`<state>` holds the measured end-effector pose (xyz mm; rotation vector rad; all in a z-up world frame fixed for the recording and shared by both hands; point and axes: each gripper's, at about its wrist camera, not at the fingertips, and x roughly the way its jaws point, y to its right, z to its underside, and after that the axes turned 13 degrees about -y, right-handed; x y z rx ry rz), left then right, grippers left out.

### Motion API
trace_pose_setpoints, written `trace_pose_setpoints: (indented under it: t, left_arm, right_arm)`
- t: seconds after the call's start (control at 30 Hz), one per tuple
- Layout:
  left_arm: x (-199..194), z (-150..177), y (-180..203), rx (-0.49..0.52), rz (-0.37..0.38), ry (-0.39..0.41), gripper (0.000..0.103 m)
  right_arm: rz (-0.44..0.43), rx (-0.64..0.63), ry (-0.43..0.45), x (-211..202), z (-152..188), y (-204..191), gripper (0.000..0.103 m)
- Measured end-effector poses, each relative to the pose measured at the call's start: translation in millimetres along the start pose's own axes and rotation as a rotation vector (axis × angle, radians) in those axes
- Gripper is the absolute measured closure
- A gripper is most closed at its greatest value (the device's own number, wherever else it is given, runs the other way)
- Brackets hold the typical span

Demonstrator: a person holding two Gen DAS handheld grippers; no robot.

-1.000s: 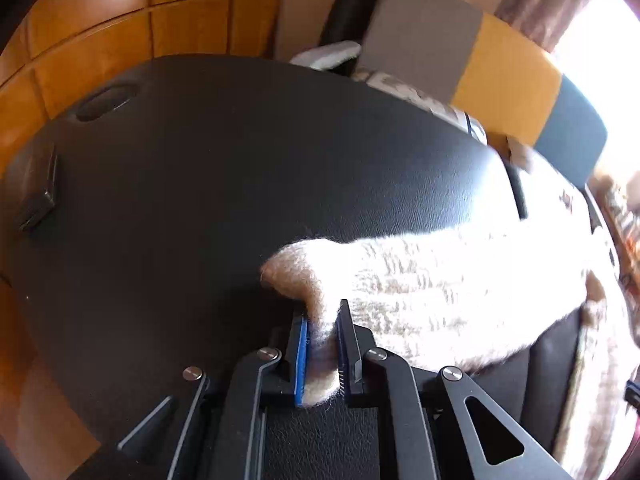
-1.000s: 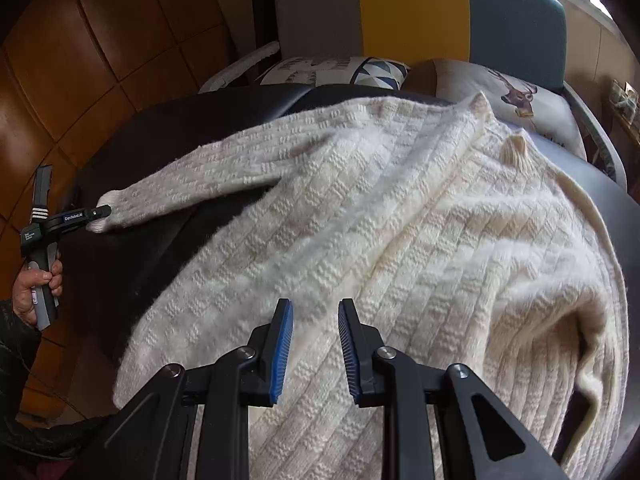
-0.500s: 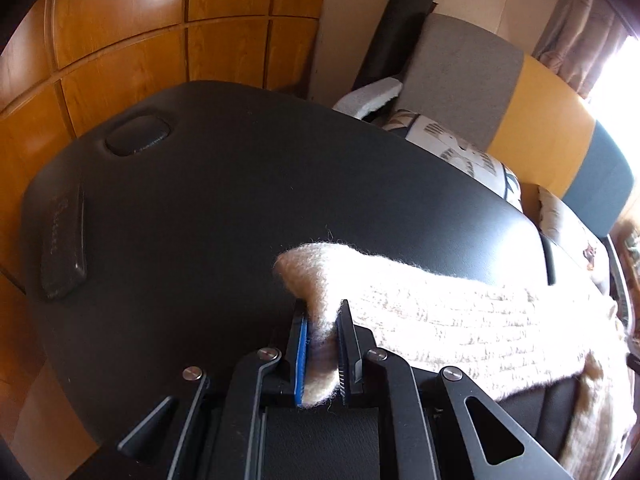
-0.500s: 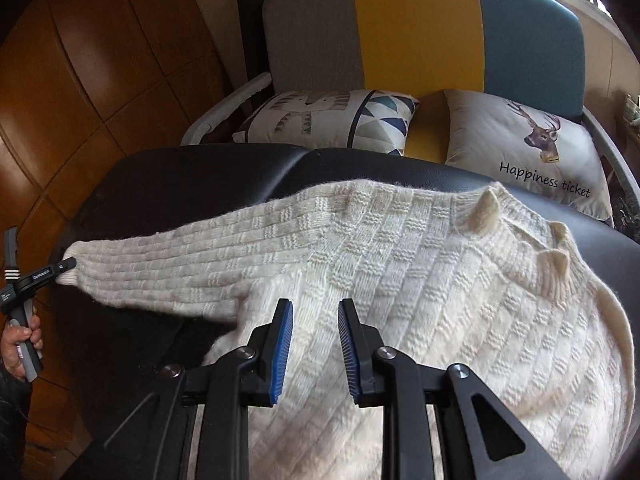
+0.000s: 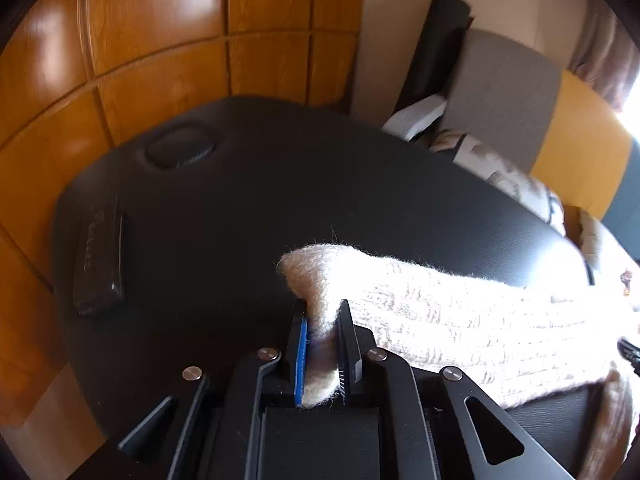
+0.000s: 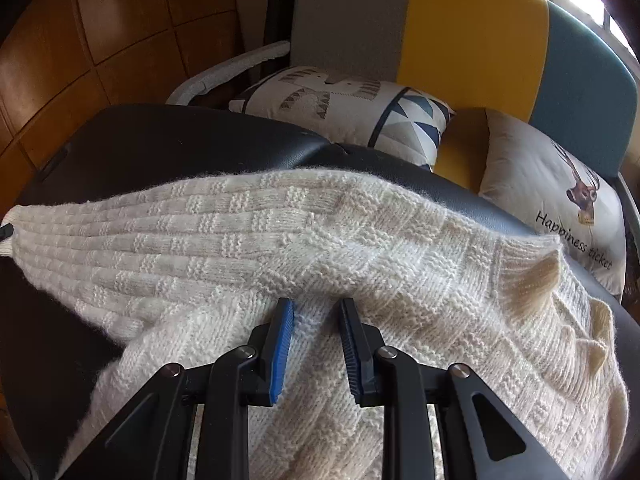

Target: Fold clothes

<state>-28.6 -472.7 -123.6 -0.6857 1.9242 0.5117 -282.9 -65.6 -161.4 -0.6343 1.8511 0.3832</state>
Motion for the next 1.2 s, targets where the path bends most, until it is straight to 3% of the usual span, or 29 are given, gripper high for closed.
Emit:
trace_pose_setpoints:
  t: [0.13,0.23,0.37,0.47,0.53,0.7,0.8,0.87,0.97,1.1,1.2]
  left_arm:
    - [7.8,-2.0,-1.9,0.008,0.021,-0.066,0.088]
    - [-7.3,1.0,-8.3,0.013,0.069,-0.051,0.083]
    - [-39.8,15.6,-15.1,0.019,0.200,-0.032,0.077]
    - [-57.4,44.2,4.5,0.118,0.390,-0.094,0.066]
    - [-63.2,72.3,31.8,0.220,0.468,-0.147,0.060]
    - [-64.7,150.6,116.4,0.491,0.519,-0.257,0.060]
    - [-68.3,179.1,150.3,0.549,0.594,-0.291,0.060]
    - [-75.3,199.6,169.4,0.599,0.592,-0.294,0.060]
    - [-76.3,228.7,191.8,0.681,0.552,-0.342,0.060]
    - [-82.5,253.3,214.7,0.793,0.419,-0.286,0.057]
    - [-84.0,257.3,217.4,0.799,0.435,-0.310,0.052]
  right_arm:
    - [-0.015,-0.002,0.009,-2.0,-6.0,-1.7,0.079]
    - [-0.095,0.066,0.018,-26.9,11.7,7.5,0.079]
    - [-0.200,0.158,0.048,-63.4,45.6,21.9,0.079]
    - [-0.241,0.201,0.055,-87.2,96.7,37.6,0.079]
    - [-0.253,0.224,0.041,-99.5,132.6,45.7,0.079]
    - [-0.221,0.237,-0.038,-123.2,220.1,46.9,0.079]
    - [-0.156,0.242,-0.080,-128.9,261.2,46.6,0.079]
    - [-0.120,0.257,-0.121,-125.9,283.7,51.4,0.079]
    - [-0.059,0.260,-0.111,-126.9,297.9,59.8,0.081]
    - [0.023,0.260,-0.083,-129.3,313.2,71.2,0.081]
    - [0.066,0.267,-0.067,-131.9,322.4,78.7,0.081]
